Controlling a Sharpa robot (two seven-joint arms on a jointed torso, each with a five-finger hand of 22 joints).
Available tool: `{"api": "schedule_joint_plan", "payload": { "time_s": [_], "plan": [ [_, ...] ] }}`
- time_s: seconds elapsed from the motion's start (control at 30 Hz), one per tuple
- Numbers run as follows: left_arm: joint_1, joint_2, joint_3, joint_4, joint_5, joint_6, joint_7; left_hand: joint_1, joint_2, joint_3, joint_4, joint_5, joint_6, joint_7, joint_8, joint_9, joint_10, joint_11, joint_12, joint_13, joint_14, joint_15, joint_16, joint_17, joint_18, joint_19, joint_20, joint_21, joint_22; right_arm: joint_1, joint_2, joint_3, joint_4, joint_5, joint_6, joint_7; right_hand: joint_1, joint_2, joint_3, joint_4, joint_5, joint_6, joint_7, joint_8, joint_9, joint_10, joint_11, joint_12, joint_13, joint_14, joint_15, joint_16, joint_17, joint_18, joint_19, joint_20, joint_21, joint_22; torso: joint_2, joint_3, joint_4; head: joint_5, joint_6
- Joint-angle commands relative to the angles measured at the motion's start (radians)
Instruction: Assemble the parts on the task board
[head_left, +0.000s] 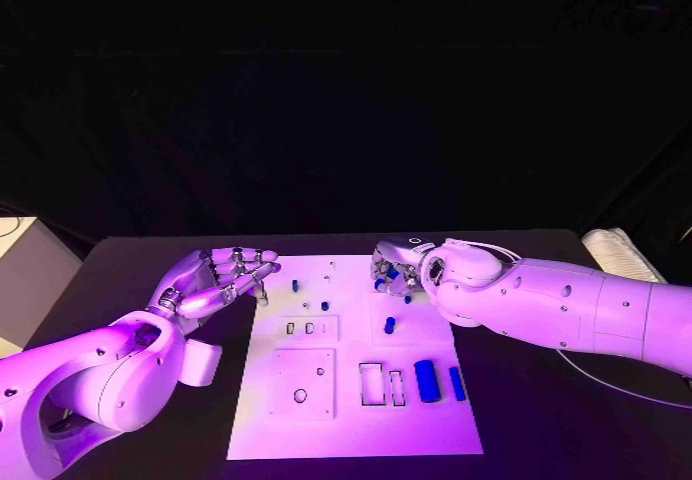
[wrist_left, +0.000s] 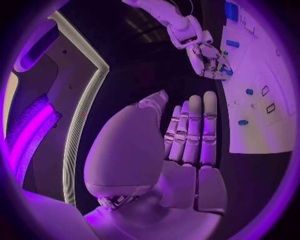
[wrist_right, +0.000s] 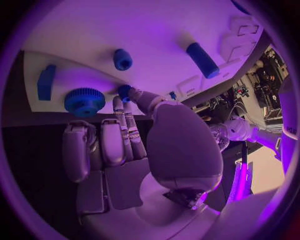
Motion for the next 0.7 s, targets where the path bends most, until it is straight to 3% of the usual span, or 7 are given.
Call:
{"api": "schedule_joint_plan", "payload": {
  "time_s": [0.03,0.3,0.7],
  "plan": [
    [0.002,0.0,0.001,0.001,0.0,0.017,0.002,-0.005,-0.007,0.005,-0.002,-0.005,-0.002,0.002,0.003,0.002,-0.007,0.002,-0.001,0.001,-0.007,-0.002,0.007,0.002,0.013,-0.01,0.0,0.004,0.001,-0.002,0.002,-0.001,-0.004,-0.016,0.025,-0.011,0.007,0.009,0.014,-0.004,-0.003,0.007,-0.002,0.005,0.004,0.009,0.0,-0.003,0.0,0.034,-0.007,0.006,0.001,-0.011,0.009,-0.005,0.006,0.038,0.002,-0.0008,0.0019,-0.001,0.001],
    [0.002,0.0,0.001,0.0,0.003,0.018,0.001,-0.005,-0.005,0.007,-0.002,-0.005,-0.003,0.003,0.003,0.002,-0.009,0.002,-0.002,0.001,-0.008,-0.002,0.008,0.001,0.013,-0.012,0.0,0.006,0.003,-0.002,0.006,-0.001,-0.005,-0.031,0.001,-0.022,0.022,0.017,0.043,-0.022,-0.004,0.019,-0.003,0.017,0.016,0.027,-0.004,-0.002,0.001,0.033,-0.011,0.013,0.002,-0.014,0.016,-0.008,0.017,0.055,0.004,-0.0016,0.0031,-0.001,0.001],
    [0.002,-0.001,0.001,-0.004,0.009,0.018,0.001,-0.004,-0.004,0.009,-0.003,-0.005,-0.004,0.003,0.002,0.002,-0.01,0.003,-0.002,0.001,-0.008,-0.002,0.01,0.001,0.013,-0.013,0.0,0.008,0.004,0.002,0.005,0.007,0.034,-0.051,-0.15,-0.041,0.03,0.022,0.063,-0.041,-0.002,0.033,-0.004,0.031,0.031,0.055,-0.01,0.001,0.006,0.033,-0.016,0.018,0.001,-0.022,0.031,-0.012,0.041,0.09,0.004,-0.0048,0.005,0.0,0.007]
  ]
}}
